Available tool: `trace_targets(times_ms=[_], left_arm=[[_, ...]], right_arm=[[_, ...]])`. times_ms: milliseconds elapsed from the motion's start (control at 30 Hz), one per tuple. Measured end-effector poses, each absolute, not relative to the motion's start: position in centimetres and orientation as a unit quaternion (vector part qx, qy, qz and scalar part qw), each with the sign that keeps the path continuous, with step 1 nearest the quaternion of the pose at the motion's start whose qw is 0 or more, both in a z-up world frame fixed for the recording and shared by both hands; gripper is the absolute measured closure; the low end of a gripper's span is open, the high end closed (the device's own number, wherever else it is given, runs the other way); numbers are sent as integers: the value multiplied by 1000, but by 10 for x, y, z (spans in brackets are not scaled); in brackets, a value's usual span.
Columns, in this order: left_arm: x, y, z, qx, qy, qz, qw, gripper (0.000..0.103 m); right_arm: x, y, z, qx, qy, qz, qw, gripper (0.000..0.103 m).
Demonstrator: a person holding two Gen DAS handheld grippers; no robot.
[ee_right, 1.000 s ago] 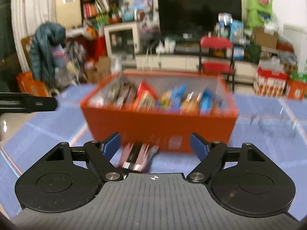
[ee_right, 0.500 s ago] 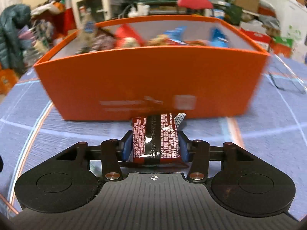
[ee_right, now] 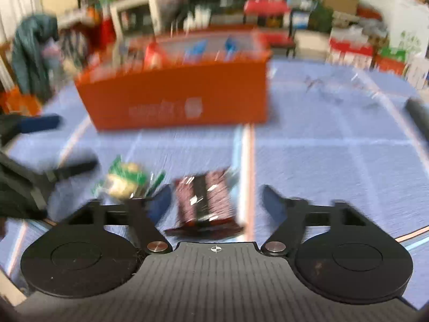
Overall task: Organize snacks
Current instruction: 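Grasp the brown chocolate bar with the right tool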
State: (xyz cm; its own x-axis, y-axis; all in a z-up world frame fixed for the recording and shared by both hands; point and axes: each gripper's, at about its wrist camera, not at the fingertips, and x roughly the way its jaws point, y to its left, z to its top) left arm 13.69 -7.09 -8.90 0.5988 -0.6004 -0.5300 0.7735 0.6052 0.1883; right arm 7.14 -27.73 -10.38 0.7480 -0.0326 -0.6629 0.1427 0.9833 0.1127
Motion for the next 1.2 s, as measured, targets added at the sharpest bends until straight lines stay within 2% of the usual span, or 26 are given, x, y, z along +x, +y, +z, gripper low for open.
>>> trace_targets(times_ms=[67,133,233,267,300,400,567,767,967,1033,1100,1200], left_arm=[[137,-77,-94,282,189,-457,822,1],[143,-80,-98,309,195,-522,770,1],[153,-87,-104,314,213,-571,728,7],[154,-92,-107,317,221,-581,717,14],[159,-96,-112,323,227,-581,712,16],[172,-104,-125,343,235,-569,709,16],[195,-102,-135,303,281,-589,694,16],[181,-93,-138,260,323,-550,725,16],[127,-58,-137,202,341,-419,817,15],[116,-55,-132,189,338,-359,849,15],[114,-49,-122,137,343,-304,878,2],[114,-46,-103,76,339,-231,909,1]], right_arm=[[51,-295,-90,82,319,-46,943,24],[43,-311,-86,98,307,-48,945,24],[44,-326,-95,124,320,-40,938,32],[46,-329,-98,125,324,-41,937,32],[49,-333,-100,125,327,-40,936,32],[51,-336,-103,141,329,-29,933,32],[51,-334,-101,136,324,-28,936,32],[52,-332,-98,147,323,-32,934,32],[53,-315,-98,139,320,-19,937,32],[54,-309,-98,130,316,-25,940,28],[56,-300,-100,97,307,-31,946,29],[57,-285,-106,36,303,-42,951,31]])
